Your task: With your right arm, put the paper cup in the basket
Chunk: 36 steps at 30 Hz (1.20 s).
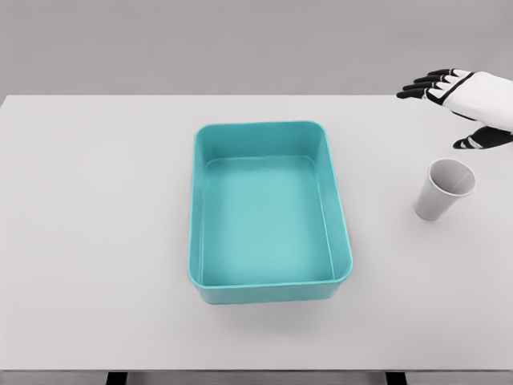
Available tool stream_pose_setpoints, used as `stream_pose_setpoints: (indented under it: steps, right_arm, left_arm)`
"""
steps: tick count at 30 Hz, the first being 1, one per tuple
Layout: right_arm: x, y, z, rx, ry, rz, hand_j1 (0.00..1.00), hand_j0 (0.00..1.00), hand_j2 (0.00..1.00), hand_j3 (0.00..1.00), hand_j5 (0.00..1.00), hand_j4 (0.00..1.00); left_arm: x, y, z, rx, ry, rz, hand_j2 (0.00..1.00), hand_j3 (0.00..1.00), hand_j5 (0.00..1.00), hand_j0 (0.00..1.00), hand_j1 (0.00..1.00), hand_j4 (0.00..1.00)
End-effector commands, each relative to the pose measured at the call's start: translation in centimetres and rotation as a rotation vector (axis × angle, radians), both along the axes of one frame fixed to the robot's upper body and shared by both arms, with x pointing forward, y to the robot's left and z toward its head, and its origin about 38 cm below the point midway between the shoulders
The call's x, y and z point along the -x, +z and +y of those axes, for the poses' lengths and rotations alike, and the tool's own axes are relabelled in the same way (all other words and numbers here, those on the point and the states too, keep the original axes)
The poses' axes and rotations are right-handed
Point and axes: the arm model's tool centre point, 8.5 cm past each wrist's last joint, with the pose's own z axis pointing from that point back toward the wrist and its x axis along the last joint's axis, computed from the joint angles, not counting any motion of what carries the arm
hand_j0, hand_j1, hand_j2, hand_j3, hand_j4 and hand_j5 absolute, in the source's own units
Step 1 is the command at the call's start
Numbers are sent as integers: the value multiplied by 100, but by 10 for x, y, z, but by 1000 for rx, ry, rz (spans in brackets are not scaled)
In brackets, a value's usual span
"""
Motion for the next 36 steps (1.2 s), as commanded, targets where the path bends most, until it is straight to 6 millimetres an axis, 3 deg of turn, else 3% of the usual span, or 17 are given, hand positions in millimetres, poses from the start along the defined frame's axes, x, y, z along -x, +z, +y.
stream_pose_setpoints:
  steps: [1,8,9,11,13,15,18,23,26,36]
  right_arm:
    - [1,0,0,12,2,11,100,100,100,100,100,100]
    - [-2,6,-6,-26,-18,8,100,100,100,100,100,100]
    - [-2,9,-18,-68,-42,29,100,100,100,100,100,100]
    - [-6,-12,-53,-102,-111,241,100,100,100,100,100,100]
    - [-10,-3,-86,-227,-192,233,100,100,100,100,100,100]
    - [-10,-10,-122,-444,-269,274,100,100,100,100,100,100]
    - [-5,-35,-145,-591,-331,324,100,100,100,100,100,100]
    - [3,-96,-142,-639,-358,417,100,100,100,100,100,100]
    - [8,-111,-139,-645,-358,444,100,100,100,100,100,100]
    - [23,-128,-144,-694,-383,452,100,100,100,100,100,100]
  left_arm:
    - [0,0,0,0,0,0,100,100,100,100,100,100]
    - [0,0,0,0,0,0,100,100,100,100,100,100]
    - [0,0,0,0,2,0,100,100,100,100,100,100]
    - [0,0,0,0,0,0,100,100,100,100,100,100]
    - [0,0,0,0,0,0,100,100,100,100,100,100]
    - [0,0,0,0,0,0,100,100,100,100,100,100]
    - [0,0,0,0,0,0,100,100,100,100,100,100]
    - [0,0,0,0,0,0,100,100,100,100,100,100]
    - [0,0,0,0,0,0,100,100,100,100,100,100]
    - [0,0,0,0,2,0,100,100,100,100,100,100]
